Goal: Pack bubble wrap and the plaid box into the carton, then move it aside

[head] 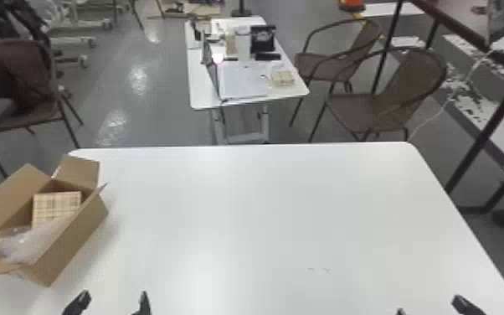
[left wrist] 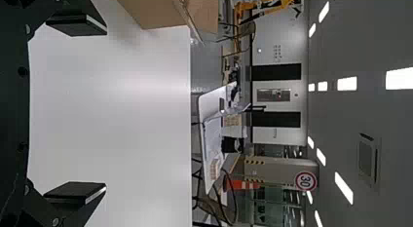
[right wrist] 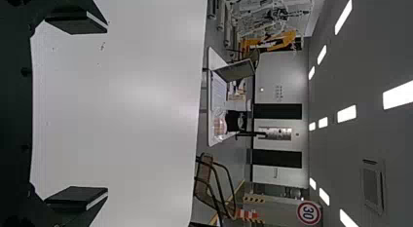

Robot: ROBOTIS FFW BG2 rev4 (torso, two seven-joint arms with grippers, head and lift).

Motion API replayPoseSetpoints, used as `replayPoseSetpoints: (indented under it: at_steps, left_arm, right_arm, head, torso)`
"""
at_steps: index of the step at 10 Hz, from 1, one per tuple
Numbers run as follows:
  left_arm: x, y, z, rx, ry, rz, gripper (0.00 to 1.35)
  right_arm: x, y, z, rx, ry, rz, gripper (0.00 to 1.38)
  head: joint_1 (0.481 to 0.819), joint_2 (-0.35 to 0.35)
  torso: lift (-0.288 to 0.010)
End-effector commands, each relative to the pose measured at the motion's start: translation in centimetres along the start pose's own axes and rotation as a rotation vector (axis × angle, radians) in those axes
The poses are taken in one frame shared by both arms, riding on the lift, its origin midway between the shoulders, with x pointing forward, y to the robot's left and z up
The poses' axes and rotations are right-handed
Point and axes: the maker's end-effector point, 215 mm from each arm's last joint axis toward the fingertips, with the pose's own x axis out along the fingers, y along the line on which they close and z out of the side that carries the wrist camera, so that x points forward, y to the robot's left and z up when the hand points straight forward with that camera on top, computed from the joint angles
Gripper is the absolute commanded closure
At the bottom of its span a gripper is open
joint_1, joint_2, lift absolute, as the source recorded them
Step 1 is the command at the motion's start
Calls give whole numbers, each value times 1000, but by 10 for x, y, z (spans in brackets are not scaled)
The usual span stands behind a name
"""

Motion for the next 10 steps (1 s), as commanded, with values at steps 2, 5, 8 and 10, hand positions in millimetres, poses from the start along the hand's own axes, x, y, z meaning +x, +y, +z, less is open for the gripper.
replayPoseSetpoints:
  at_steps: [2, 5, 8, 10]
  left_arm:
    - [-2, 1, -5, -14, 12, 7, 168]
    - [0, 0, -9, -30, 24, 8, 170]
    - [1, -1, -8, -33, 25, 0, 170]
    - [1, -1, -9, -37, 27, 1, 170]
  right_arm:
    - [1, 3, 0, 2, -2, 3, 119]
    - [5, 5, -1, 12, -3, -4, 119]
    - [6, 5, -1, 15, 0, -3, 117]
    - [6, 4, -1, 14, 0, -4, 117]
  head:
    - [695, 43]
    - [695, 50]
    - [695, 49]
    - [695, 50]
  torso:
    - [-27]
    - [-27]
    - [-27]
    - [-27]
